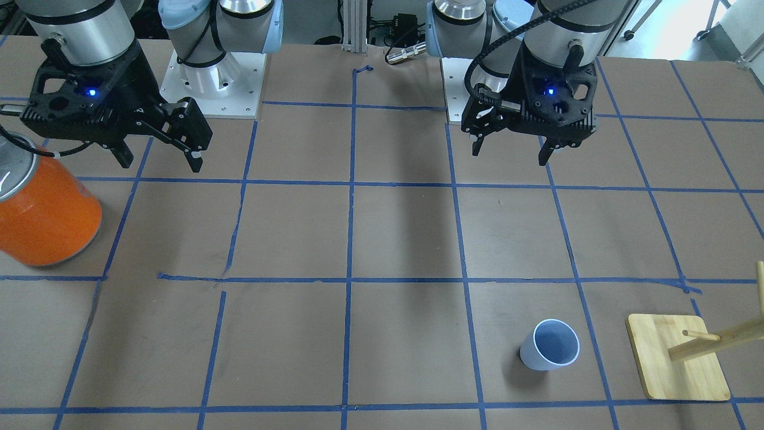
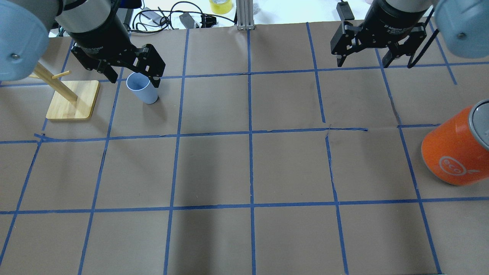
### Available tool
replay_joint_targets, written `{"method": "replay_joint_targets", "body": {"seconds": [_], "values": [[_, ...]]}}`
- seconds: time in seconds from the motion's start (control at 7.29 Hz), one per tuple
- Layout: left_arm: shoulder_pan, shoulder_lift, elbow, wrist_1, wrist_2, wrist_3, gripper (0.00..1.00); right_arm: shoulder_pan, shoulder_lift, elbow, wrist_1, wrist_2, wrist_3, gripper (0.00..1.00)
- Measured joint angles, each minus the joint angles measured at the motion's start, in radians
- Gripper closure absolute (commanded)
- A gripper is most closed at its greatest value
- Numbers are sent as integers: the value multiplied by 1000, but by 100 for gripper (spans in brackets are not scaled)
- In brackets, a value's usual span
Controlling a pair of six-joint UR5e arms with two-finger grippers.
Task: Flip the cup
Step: 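Open the left gripper and raise it away from the cup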
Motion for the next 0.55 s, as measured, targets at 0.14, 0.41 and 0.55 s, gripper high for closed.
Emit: {"method": "replay_joint_targets", "body": {"seconds": [0.14, 0.41, 0.55], "values": [[0, 2, -1, 2, -1, 1, 0, 0, 0, 0, 0, -2, -3, 0], [2, -2, -4, 9, -4, -1, 0, 0, 0, -1, 0, -3, -4, 0], [2, -5, -5, 17, -4, -2, 0, 0, 0, -1, 0, -3, 0, 0]]}}
